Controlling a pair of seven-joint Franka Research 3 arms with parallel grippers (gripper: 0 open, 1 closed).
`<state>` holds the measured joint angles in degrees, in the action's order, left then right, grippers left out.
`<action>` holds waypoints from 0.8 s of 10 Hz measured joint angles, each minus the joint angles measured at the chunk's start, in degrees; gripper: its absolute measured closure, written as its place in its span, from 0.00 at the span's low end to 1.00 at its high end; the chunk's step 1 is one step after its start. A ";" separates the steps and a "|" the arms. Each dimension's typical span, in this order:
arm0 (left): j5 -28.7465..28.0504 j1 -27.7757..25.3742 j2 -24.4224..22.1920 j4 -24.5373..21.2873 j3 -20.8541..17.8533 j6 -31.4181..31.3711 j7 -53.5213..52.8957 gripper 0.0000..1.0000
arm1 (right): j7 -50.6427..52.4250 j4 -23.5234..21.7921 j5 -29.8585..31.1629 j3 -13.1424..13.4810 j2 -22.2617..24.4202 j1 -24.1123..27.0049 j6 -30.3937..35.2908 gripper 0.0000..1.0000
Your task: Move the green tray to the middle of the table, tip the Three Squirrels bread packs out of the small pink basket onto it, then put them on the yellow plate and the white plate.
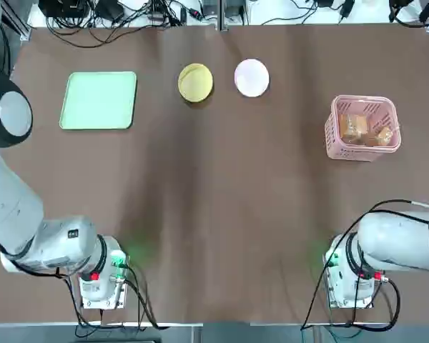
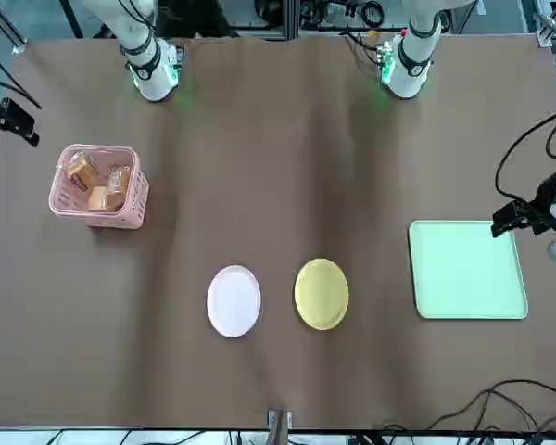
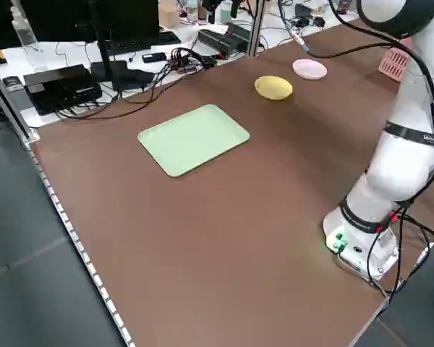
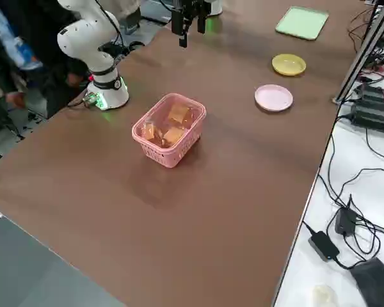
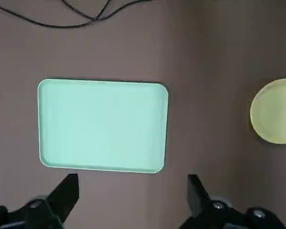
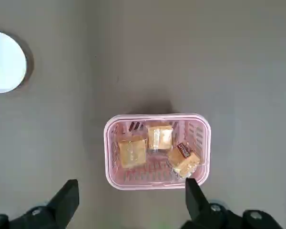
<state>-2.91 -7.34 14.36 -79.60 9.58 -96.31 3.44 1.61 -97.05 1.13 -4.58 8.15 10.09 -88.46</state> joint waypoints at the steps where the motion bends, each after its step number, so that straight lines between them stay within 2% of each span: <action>1: 0.11 -0.12 0.00 0.00 -0.02 0.00 0.04 0.00 | 0.01 0.00 0.00 -0.01 0.00 0.00 0.00 0.01; 5: 0.60 -1.57 0.11 -0.38 -0.51 0.55 0.30 0.00 | 0.05 0.00 0.00 -0.04 0.00 0.00 0.00 0.01; 7: 0.23 -7.13 2.22 -1.84 -1.45 1.59 -0.26 0.00 | 0.06 0.01 0.00 -0.04 -0.02 -0.01 0.01 0.01; 8: -0.51 -11.22 4.87 -2.44 -1.67 -0.58 -2.46 0.00 | 0.06 0.01 0.00 -0.03 -0.03 0.00 0.02 0.01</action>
<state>-3.41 -18.56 19.23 -82.04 7.91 -96.89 0.99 1.68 -97.04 1.13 -4.61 8.12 10.09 -88.44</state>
